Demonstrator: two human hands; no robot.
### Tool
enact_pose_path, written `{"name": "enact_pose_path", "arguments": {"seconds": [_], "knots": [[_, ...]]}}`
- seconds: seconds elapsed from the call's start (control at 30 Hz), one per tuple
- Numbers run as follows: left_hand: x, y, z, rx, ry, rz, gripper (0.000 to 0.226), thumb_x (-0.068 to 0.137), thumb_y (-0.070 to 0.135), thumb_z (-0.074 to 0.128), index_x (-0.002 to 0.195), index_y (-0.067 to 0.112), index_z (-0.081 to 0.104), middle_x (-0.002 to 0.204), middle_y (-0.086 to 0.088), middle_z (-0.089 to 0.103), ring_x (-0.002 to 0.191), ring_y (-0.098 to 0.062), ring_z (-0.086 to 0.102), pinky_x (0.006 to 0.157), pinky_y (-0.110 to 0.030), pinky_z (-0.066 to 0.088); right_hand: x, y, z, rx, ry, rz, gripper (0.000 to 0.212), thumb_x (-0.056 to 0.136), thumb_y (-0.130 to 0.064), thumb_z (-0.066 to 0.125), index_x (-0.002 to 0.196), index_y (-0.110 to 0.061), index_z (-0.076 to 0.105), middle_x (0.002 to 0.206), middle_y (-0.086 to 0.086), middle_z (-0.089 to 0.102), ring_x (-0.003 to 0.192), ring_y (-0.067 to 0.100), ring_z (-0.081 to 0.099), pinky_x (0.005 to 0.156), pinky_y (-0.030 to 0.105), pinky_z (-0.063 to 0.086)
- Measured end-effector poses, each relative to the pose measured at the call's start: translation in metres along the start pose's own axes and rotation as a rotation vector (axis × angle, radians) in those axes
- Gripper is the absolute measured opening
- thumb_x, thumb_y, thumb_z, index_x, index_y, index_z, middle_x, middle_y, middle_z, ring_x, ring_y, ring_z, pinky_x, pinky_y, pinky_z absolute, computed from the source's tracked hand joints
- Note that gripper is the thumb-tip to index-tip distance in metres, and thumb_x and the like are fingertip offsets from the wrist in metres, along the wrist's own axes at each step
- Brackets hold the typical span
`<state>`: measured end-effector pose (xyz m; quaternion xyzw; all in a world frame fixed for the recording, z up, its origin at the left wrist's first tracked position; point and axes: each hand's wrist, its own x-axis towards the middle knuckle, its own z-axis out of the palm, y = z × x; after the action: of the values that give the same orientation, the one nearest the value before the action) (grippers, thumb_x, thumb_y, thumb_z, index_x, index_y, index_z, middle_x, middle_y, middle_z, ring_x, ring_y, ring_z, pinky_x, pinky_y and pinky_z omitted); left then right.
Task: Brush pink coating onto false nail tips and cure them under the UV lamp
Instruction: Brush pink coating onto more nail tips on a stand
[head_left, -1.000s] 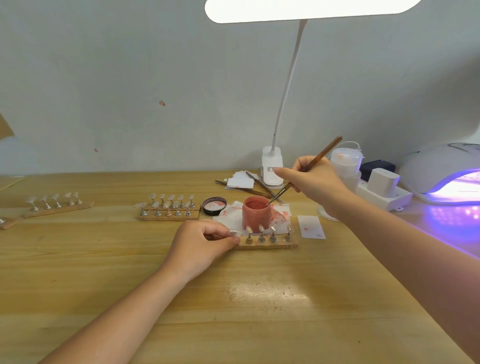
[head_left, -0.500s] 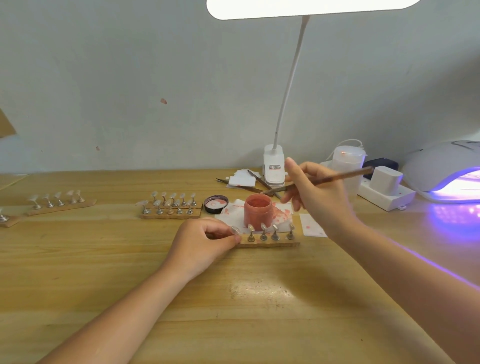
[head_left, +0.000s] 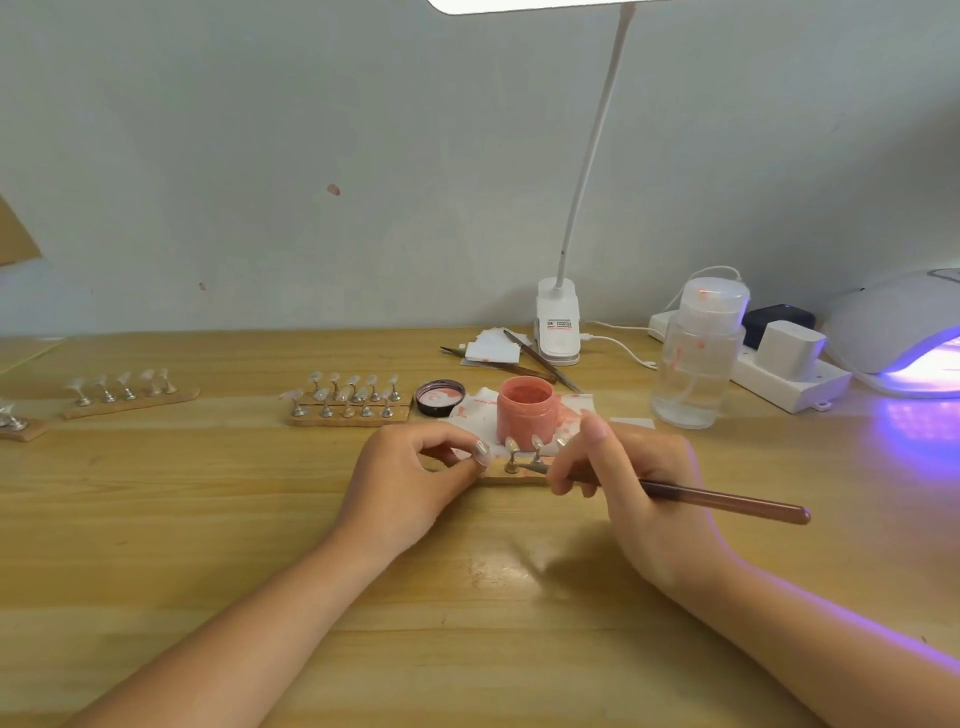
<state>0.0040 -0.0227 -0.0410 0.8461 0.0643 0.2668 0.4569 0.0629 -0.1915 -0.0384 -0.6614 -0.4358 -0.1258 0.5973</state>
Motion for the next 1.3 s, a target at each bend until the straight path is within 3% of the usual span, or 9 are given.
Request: {"name": "enact_pose_path", "arguments": {"seconds": [0.1, 0.3, 0.5, 0.6, 0.73, 0.83, 0.93, 1.1, 1.3], "knots": [[0.0011, 0.0000, -0.0006, -0.068, -0.046, -0.027, 0.017, 0.069, 0.020, 0.075, 0.061, 0.034, 0.069, 0.065, 0.018, 0.068, 0.054, 0.003, 0.052, 0.053, -0.006, 0.037, -0.0017, 0.0007, 0.0019, -0.060, -0.022, -0.058, 0.046, 0.092, -0.029, 0.035, 0.061, -0.012, 0.064, 0.060, -0.012, 0.058, 0.058, -0.002, 0.054, 0.059, 0.010, 0.038], [0.0028, -0.0034, -0.0009, -0.120, -0.059, -0.051, 0.013, 0.070, 0.014, 0.076, 0.070, 0.026, 0.074, 0.069, -0.001, 0.071, 0.054, 0.002, 0.045, 0.053, -0.008, 0.036, 0.0014, 0.0029, 0.0057, -0.174, -0.022, -0.094, 0.037, 0.091, -0.031, 0.042, 0.068, -0.018, 0.068, 0.066, -0.025, 0.055, 0.064, -0.007, 0.056, 0.061, 0.006, 0.038], [0.0036, -0.0043, -0.0005, -0.141, -0.070, -0.021, 0.014, 0.069, 0.013, 0.076, 0.069, 0.027, 0.073, 0.065, 0.016, 0.069, 0.053, 0.003, 0.046, 0.053, -0.005, 0.034, -0.0004, 0.0048, 0.0046, -0.182, -0.053, -0.124, 0.045, 0.093, -0.039, 0.042, 0.065, -0.014, 0.068, 0.063, -0.019, 0.057, 0.060, -0.006, 0.055, 0.059, 0.008, 0.039], [0.0045, -0.0061, 0.0001, -0.142, -0.078, -0.003, 0.019, 0.071, 0.010, 0.075, 0.070, 0.029, 0.073, 0.067, 0.016, 0.069, 0.057, 0.002, 0.047, 0.055, -0.008, 0.036, 0.0019, 0.0043, 0.0070, -0.252, -0.033, -0.130, 0.037, 0.091, -0.030, 0.045, 0.069, -0.013, 0.070, 0.067, -0.024, 0.054, 0.064, -0.009, 0.053, 0.062, 0.006, 0.037], [0.0046, -0.0066, 0.0001, -0.154, -0.088, 0.006, 0.020, 0.070, 0.009, 0.075, 0.068, 0.029, 0.073, 0.069, 0.019, 0.069, 0.062, 0.001, 0.054, 0.059, -0.008, 0.040, -0.0013, 0.0044, 0.0058, -0.151, -0.046, -0.076, 0.041, 0.091, -0.038, 0.042, 0.063, -0.020, 0.067, 0.061, -0.018, 0.059, 0.059, -0.005, 0.057, 0.060, 0.007, 0.039], [0.0052, -0.0077, 0.0006, -0.148, -0.085, 0.015, 0.017, 0.070, 0.008, 0.074, 0.070, 0.025, 0.074, 0.072, 0.017, 0.070, 0.071, -0.011, 0.061, 0.064, -0.015, 0.045, 0.0013, 0.0017, 0.0079, -0.202, -0.012, -0.094, 0.032, 0.090, -0.033, 0.044, 0.069, -0.023, 0.066, 0.067, -0.026, 0.055, 0.064, -0.009, 0.056, 0.063, 0.004, 0.037], [0.0054, -0.0077, 0.0012, -0.154, -0.084, 0.008, 0.015, 0.070, 0.007, 0.075, 0.070, 0.022, 0.073, 0.073, 0.018, 0.070, 0.080, -0.020, 0.065, 0.071, -0.023, 0.049, -0.0013, 0.0044, 0.0072, -0.123, -0.036, -0.047, 0.037, 0.089, -0.037, 0.043, 0.063, -0.022, 0.064, 0.060, -0.017, 0.060, 0.058, -0.004, 0.057, 0.059, 0.007, 0.039], [0.0052, -0.0076, 0.0011, -0.161, -0.088, 0.010, 0.010, 0.070, 0.013, 0.074, 0.075, 0.021, 0.074, 0.078, 0.015, 0.071, 0.082, -0.011, 0.067, 0.074, -0.021, 0.049, 0.0004, 0.0039, 0.0081, -0.168, -0.003, -0.064, 0.038, 0.089, -0.036, 0.043, 0.065, -0.019, 0.067, 0.064, -0.022, 0.058, 0.063, -0.003, 0.057, 0.061, 0.009, 0.040], [0.0041, -0.0057, 0.0020, -0.188, -0.071, 0.003, 0.008, 0.068, 0.015, 0.074, 0.071, 0.023, 0.074, 0.075, 0.017, 0.070, 0.072, 0.003, 0.062, 0.062, -0.005, 0.041, -0.0005, 0.0027, 0.0074, -0.117, 0.028, -0.025, 0.038, 0.090, -0.036, 0.044, 0.063, -0.021, 0.065, 0.060, -0.016, 0.060, 0.059, 0.002, 0.056, 0.059, 0.015, 0.042]]}}
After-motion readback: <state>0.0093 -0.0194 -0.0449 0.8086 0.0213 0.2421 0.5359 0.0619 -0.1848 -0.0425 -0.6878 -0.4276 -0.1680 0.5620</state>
